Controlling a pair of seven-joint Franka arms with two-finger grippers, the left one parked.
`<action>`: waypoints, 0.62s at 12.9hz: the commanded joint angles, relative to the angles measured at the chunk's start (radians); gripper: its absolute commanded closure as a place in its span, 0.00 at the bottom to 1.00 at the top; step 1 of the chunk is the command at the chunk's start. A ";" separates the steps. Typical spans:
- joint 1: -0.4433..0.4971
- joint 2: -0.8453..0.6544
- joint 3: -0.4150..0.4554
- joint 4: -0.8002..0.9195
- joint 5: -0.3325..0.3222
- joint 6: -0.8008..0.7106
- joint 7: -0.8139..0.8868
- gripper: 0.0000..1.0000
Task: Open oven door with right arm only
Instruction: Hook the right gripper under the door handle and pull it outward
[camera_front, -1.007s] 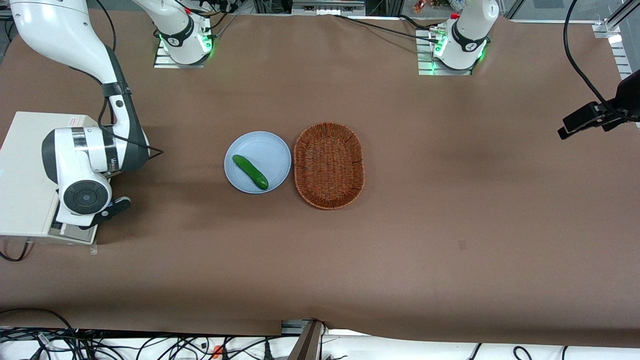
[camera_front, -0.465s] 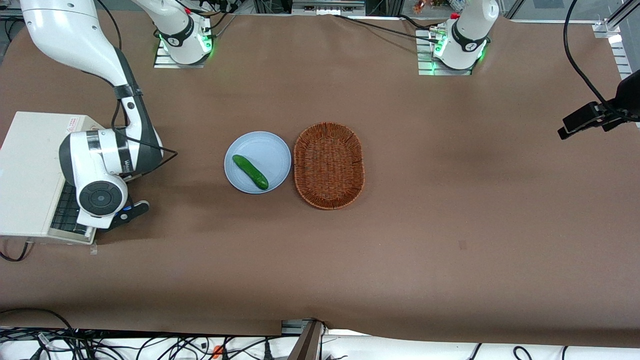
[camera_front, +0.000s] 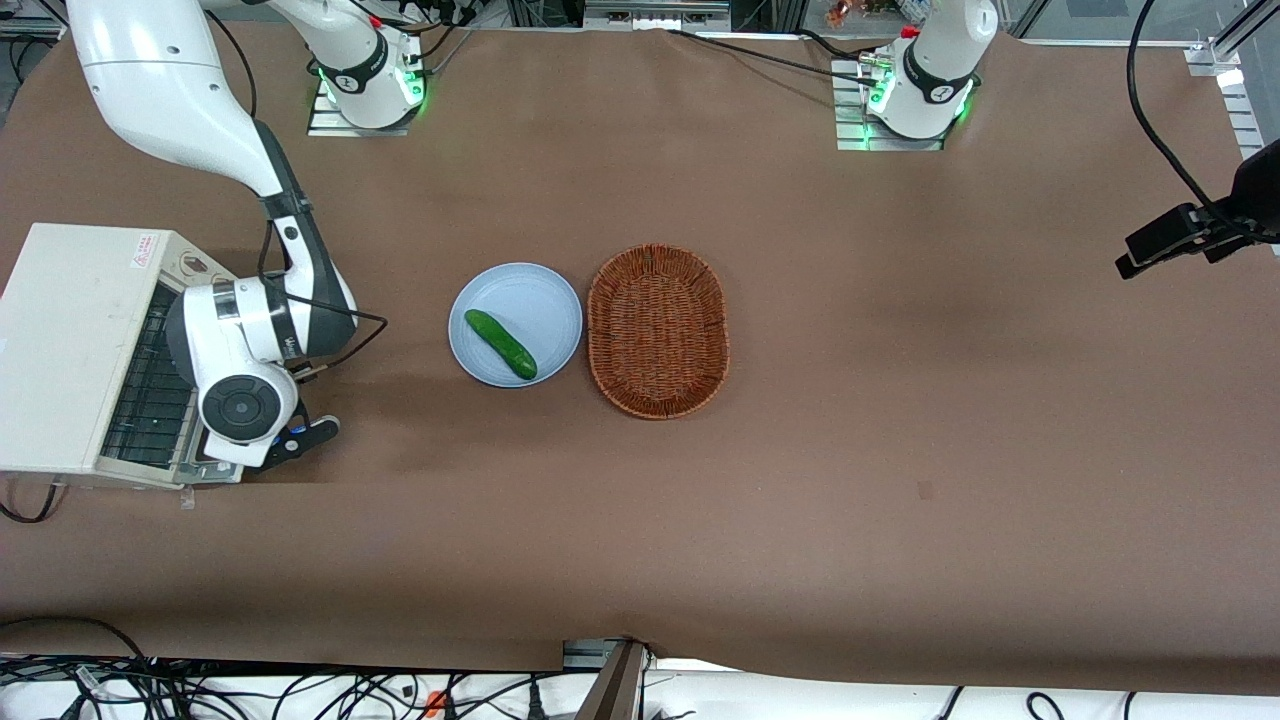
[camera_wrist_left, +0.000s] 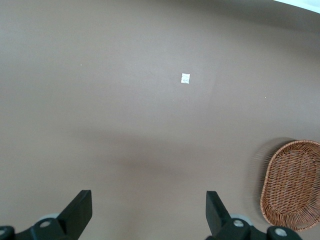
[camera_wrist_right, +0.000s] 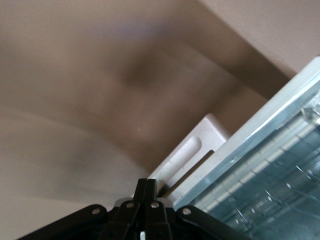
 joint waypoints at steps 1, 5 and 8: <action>-0.040 0.056 -0.039 0.015 -0.021 0.063 -0.016 1.00; -0.046 0.060 -0.039 0.015 0.109 0.066 0.012 1.00; -0.046 0.065 -0.039 0.015 0.168 0.064 0.041 1.00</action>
